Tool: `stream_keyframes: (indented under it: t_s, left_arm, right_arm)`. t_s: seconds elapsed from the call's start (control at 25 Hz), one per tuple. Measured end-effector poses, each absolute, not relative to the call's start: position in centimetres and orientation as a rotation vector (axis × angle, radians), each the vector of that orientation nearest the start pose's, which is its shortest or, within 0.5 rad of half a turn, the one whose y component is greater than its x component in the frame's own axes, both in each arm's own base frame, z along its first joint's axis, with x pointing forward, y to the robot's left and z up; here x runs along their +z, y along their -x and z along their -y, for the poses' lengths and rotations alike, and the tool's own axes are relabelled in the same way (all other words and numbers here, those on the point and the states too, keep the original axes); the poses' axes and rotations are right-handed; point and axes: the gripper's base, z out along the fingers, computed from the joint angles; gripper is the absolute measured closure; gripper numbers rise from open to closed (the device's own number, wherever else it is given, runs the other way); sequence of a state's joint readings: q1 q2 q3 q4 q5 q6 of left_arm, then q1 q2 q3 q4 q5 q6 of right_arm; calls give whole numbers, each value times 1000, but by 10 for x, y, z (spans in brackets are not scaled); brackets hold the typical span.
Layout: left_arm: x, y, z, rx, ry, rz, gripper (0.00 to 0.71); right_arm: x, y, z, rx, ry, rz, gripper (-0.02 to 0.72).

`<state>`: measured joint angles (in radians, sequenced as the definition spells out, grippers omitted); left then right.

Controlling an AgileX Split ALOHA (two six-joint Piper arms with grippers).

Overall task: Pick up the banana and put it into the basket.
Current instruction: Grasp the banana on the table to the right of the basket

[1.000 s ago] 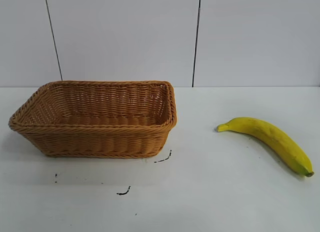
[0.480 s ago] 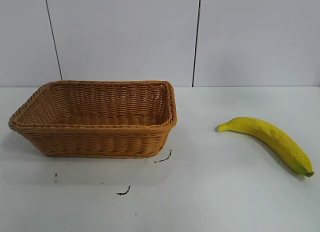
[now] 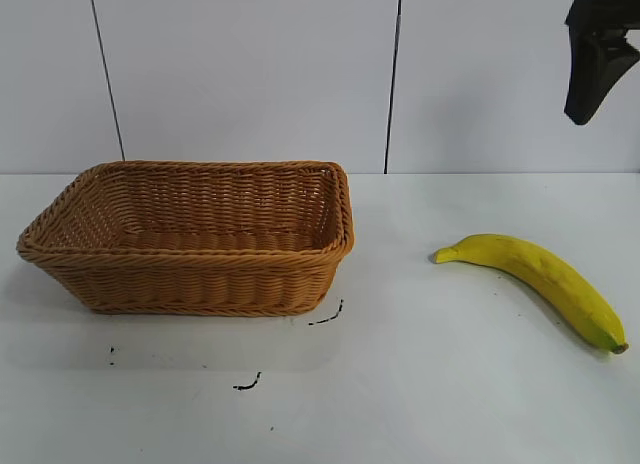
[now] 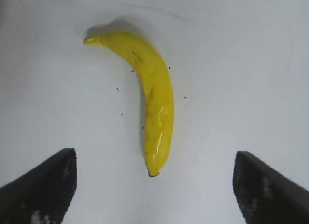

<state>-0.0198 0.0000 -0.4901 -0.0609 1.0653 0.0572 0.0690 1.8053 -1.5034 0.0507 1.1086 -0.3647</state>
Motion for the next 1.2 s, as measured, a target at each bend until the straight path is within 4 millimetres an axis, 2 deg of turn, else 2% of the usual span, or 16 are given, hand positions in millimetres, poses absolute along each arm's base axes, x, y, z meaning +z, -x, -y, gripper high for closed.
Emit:
stream_keyframes:
  t_s: [0.24, 0.76, 1.2]
  left_arm:
    - [274, 4, 5, -50, -82, -2056, 15]
    - [274, 4, 5, -50, -82, -2056, 15]
    - [274, 4, 5, -50, -82, -2056, 15]
  right_arm:
    - [253, -380, -31, 27, 604, -2863, 74]
    - [167, -414, -30, -3, 536, -2935, 74]
    - [113, -420, -30, 12, 521, -3029, 74]
